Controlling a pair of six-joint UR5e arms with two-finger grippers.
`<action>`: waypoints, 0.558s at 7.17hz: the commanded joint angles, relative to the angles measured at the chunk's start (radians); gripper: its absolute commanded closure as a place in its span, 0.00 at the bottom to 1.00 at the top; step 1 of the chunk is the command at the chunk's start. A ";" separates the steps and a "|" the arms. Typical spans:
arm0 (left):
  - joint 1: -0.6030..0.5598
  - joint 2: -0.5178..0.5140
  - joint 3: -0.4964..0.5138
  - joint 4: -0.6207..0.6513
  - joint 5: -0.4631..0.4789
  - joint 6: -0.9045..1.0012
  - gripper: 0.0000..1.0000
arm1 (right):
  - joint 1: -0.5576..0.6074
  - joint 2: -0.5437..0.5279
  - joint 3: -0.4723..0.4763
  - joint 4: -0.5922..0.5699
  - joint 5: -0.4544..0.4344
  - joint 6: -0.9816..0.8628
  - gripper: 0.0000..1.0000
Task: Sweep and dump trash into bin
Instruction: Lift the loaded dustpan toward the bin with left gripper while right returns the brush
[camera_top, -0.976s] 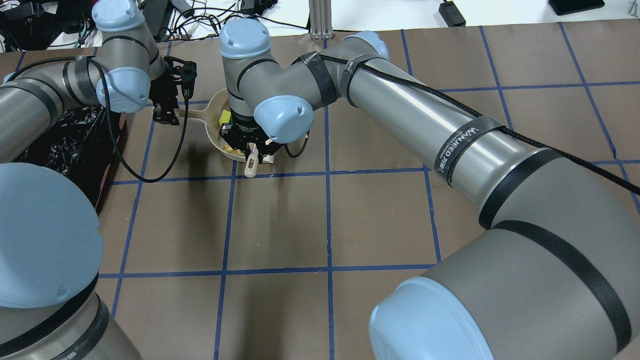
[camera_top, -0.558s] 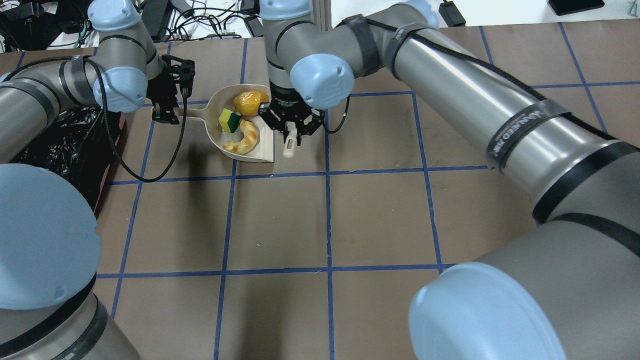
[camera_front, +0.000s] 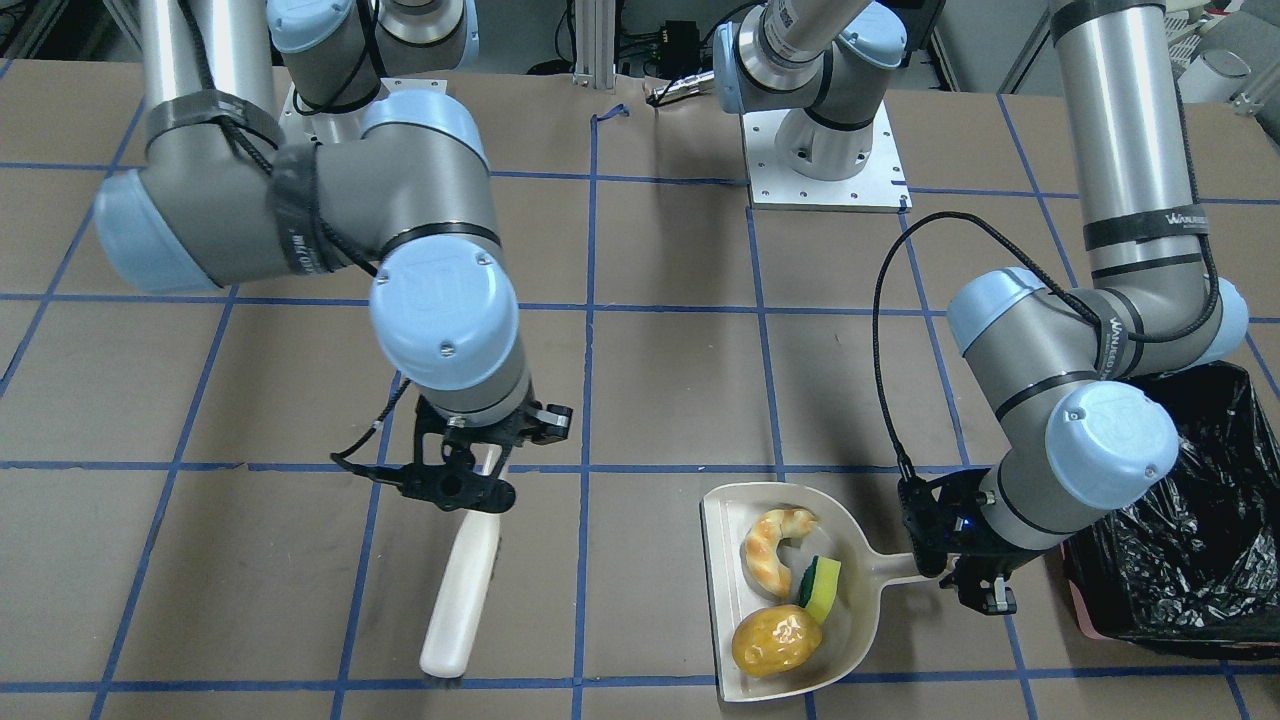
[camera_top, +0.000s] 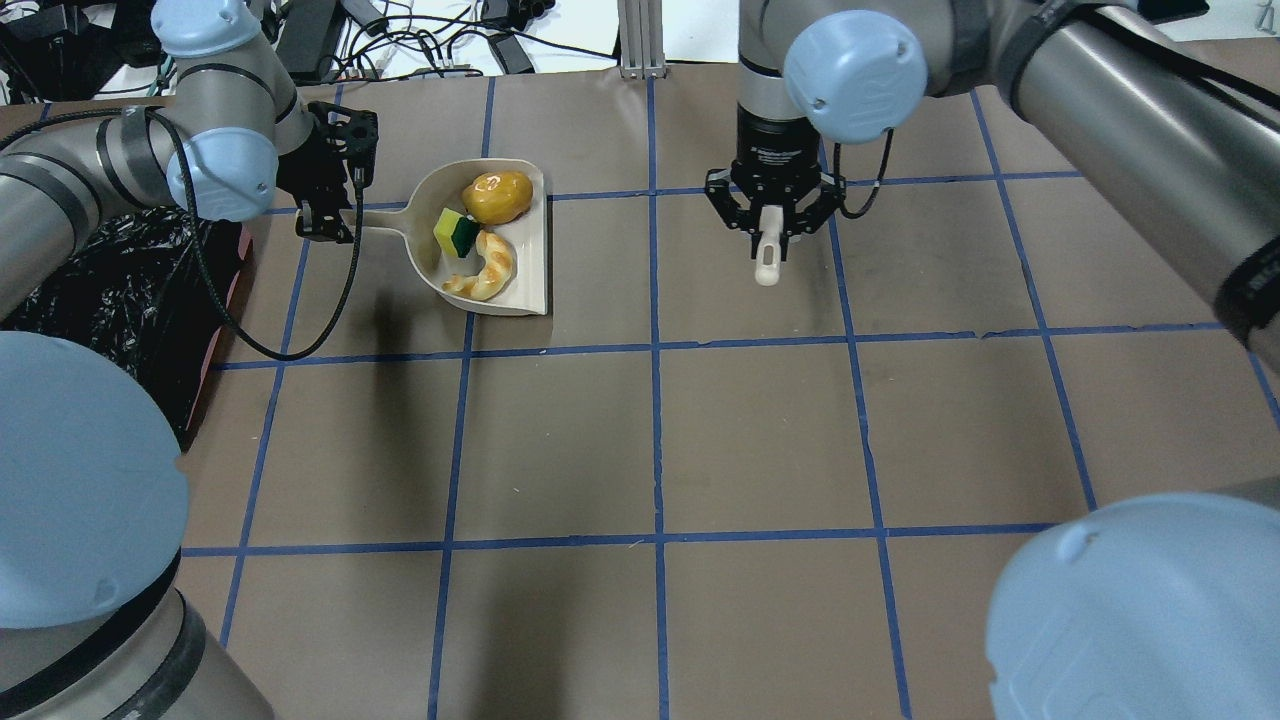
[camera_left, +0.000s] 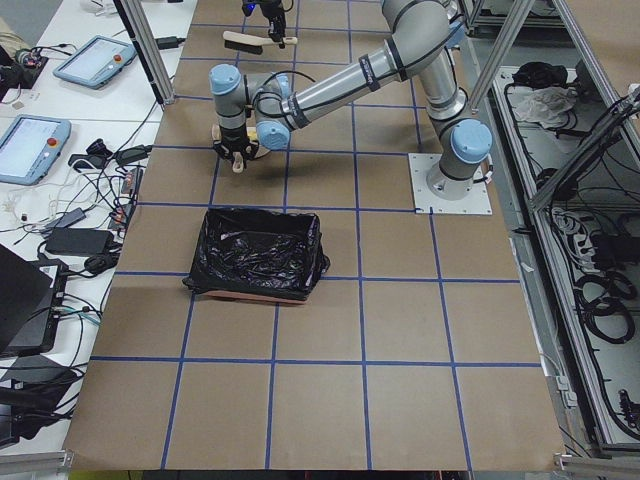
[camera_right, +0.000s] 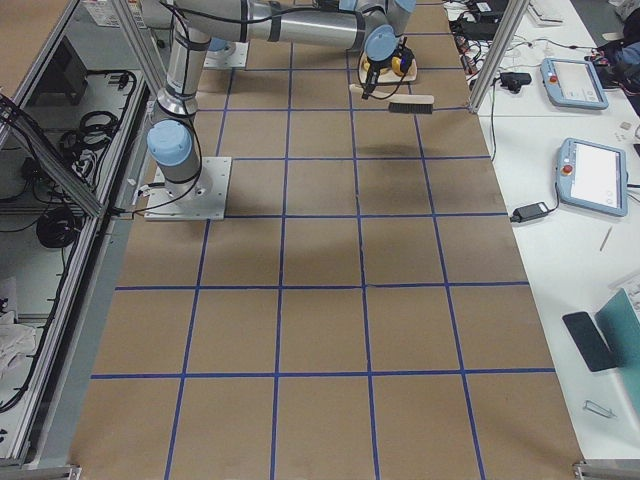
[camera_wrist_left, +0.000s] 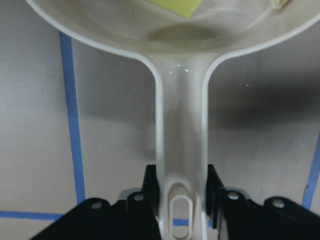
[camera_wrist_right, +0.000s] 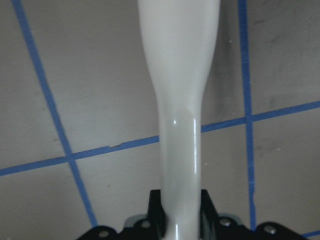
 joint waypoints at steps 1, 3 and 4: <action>0.074 0.024 0.001 -0.044 -0.095 0.000 0.93 | -0.143 -0.020 0.097 -0.015 -0.050 -0.118 1.00; 0.154 0.064 0.010 -0.115 -0.096 0.013 0.93 | -0.254 -0.072 0.174 -0.016 -0.053 -0.322 1.00; 0.185 0.092 0.042 -0.199 -0.094 0.017 0.93 | -0.306 -0.085 0.201 -0.047 -0.049 -0.365 1.00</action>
